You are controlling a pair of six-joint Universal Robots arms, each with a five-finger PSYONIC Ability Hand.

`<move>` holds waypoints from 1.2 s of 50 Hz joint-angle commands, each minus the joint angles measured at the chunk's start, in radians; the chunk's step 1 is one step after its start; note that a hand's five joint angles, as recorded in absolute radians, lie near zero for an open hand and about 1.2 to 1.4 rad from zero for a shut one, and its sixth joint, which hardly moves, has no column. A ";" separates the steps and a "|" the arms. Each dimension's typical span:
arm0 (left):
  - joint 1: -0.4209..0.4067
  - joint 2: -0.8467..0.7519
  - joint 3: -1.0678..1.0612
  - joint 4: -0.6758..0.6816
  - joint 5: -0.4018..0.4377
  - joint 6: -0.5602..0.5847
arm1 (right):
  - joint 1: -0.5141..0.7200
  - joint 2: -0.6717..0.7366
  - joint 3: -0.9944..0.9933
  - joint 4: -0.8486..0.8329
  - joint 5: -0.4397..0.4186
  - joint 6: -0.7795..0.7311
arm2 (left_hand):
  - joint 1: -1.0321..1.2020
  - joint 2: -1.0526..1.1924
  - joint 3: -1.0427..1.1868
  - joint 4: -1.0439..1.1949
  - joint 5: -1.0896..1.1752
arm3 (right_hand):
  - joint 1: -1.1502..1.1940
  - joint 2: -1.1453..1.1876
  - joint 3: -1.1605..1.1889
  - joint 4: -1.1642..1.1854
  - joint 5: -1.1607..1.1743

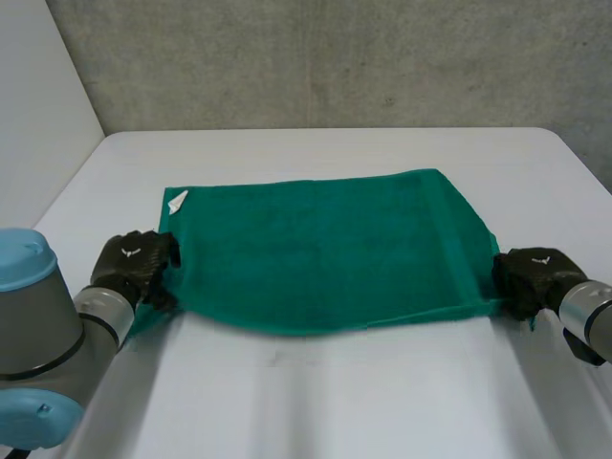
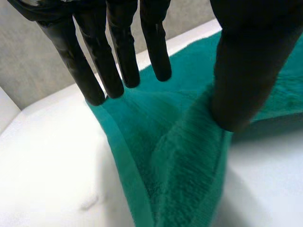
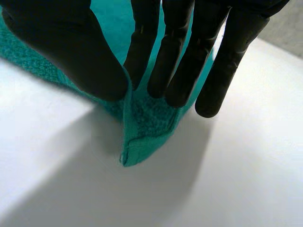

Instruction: Fold the towel.

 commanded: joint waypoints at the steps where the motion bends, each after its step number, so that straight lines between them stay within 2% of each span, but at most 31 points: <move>1: 0.002 -0.043 0.005 -0.007 -0.001 0.003 | -0.004 -0.094 0.018 -0.032 0.004 -0.002 | 0.035 0.022 0.018 0.025 0.027 | 0.413 0.216 0.216 0.205 0.238; 15: 0.024 -0.036 -0.023 -0.041 -0.009 0.010 | -0.053 -0.098 0.015 -0.053 0.004 -0.004 | 0.050 0.036 0.033 0.039 0.042 | 0.413 0.216 0.216 0.205 0.238; 19: 0.025 -0.036 -0.026 -0.041 -0.012 0.010 | -0.053 -0.098 0.015 -0.053 0.007 -0.005 | 0.185 0.172 0.168 0.174 0.177 | 0.413 0.216 0.216 0.205 0.238; 20: 0.030 -0.035 -0.029 -0.041 -0.012 0.010 | -0.053 -0.098 0.015 -0.053 0.007 -0.005 | 0.577 0.564 0.560 0.567 0.569 | 0.413 0.216 0.216 0.205 0.238; 21: 0.031 -0.033 -0.029 -0.041 -0.012 0.010 | -0.051 -0.098 0.017 -0.053 0.007 -0.007 | 0.721 0.707 0.703 0.710 0.712 | 0.413 0.216 0.216 0.205 0.238; 28: 0.036 0.034 -0.049 -0.079 -0.011 0.023 | -0.048 -0.129 0.020 -0.020 0.001 -0.045 | 0.766 0.752 0.749 0.755 0.758 | 0.413 0.216 0.216 0.205 0.238; 33: 0.043 0.204 -0.081 -0.205 -0.011 0.106 | -0.048 -0.225 0.021 0.103 0.002 -0.210 | 0.766 0.752 0.749 0.755 0.758 | 0.413 0.216 0.216 0.205 0.238; 39: 0.076 0.443 -0.117 -0.392 -0.004 0.261 | -0.053 -0.357 0.024 0.353 0.016 -0.520 | 0.766 0.752 0.749 0.755 0.758 | 0.413 0.216 0.216 0.205 0.238; 44: 0.090 0.539 -0.132 -0.469 0.000 0.372 | -0.056 -0.433 0.043 0.500 0.034 -0.680 | 0.766 0.752 0.749 0.755 0.758 | 0.413 0.216 0.216 0.205 0.238; 48: 0.082 0.536 -0.152 -0.472 0.000 0.392 | -0.062 -0.459 0.055 0.537 0.042 -0.725 | 0.766 0.752 0.749 0.755 0.758 | 0.413 0.216 0.216 0.205 0.238; 53: 0.088 0.485 -0.167 -0.451 0.008 0.390 | -0.050 -0.430 0.075 0.469 0.042 -0.702 | 0.766 0.752 0.749 0.755 0.758 | 0.413 0.216 0.216 0.205 0.238; 55: 0.087 0.360 -0.158 -0.388 0.025 0.390 | -0.033 -0.359 0.072 0.398 0.050 -0.674 | 0.766 0.752 0.749 0.755 0.758 | 0.413 0.216 0.216 0.205 0.238; 58: 0.083 0.298 -0.143 -0.352 0.025 0.392 | -0.013 -0.301 0.060 0.353 0.063 -0.659 | 0.766 0.752 0.749 0.755 0.758 | 0.413 0.216 0.216 0.205 0.238; 59: 0.077 0.196 -0.080 -0.313 0.016 0.396 | 0.011 -0.245 0.035 0.323 0.085 -0.648 | 0.766 0.752 0.749 0.755 0.758 | 0.413 0.216 0.216 0.205 0.238; 60: 0.077 0.163 -0.054 -0.305 0.014 0.396 | 0.037 -0.192 0.002 0.306 0.118 -0.642 | 0.766 0.752 0.749 0.755 0.758 | 0.413 0.216 0.216 0.205 0.238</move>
